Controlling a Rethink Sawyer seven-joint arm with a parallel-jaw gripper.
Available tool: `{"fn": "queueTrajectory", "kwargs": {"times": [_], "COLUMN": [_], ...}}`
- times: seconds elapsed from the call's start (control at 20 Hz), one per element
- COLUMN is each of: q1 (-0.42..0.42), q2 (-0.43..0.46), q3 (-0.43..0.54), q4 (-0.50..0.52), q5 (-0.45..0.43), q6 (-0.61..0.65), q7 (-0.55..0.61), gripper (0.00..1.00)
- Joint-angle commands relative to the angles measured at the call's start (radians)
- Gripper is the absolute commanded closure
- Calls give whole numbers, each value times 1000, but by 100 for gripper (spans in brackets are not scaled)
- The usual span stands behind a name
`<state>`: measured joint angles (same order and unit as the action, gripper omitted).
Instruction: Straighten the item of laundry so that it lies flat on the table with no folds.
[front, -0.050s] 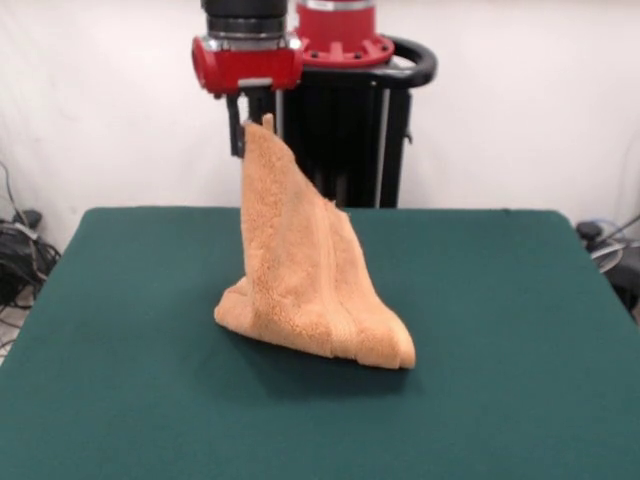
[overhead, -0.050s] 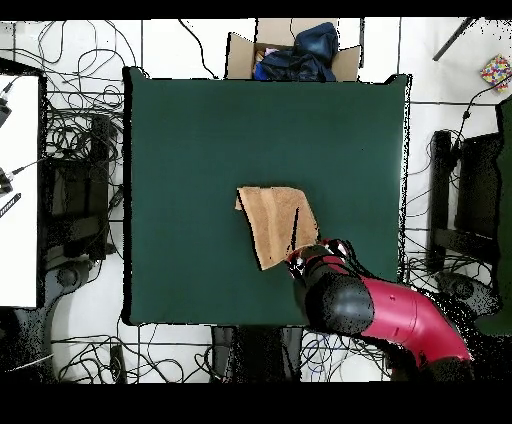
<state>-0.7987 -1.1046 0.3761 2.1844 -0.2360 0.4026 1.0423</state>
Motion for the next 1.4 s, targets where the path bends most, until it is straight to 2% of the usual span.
{"fn": "queueTrajectory", "kwargs": {"times": [0.05, 0.3, 0.65, 1.1, 1.4], "q1": [36, 35, 40, 118, 135], "q2": [-92, -146, -147, -199, -244], "q3": [39, 27, 14, -49, -59], "q4": [38, 48, 49, -58, -108], "q5": [89, 117, 113, 90, 119], "q6": [170, 222, 223, 387, 491], "q7": [91, 73, 95, 211, 203], "gripper": [100, 100, 100, 100, 100]}}
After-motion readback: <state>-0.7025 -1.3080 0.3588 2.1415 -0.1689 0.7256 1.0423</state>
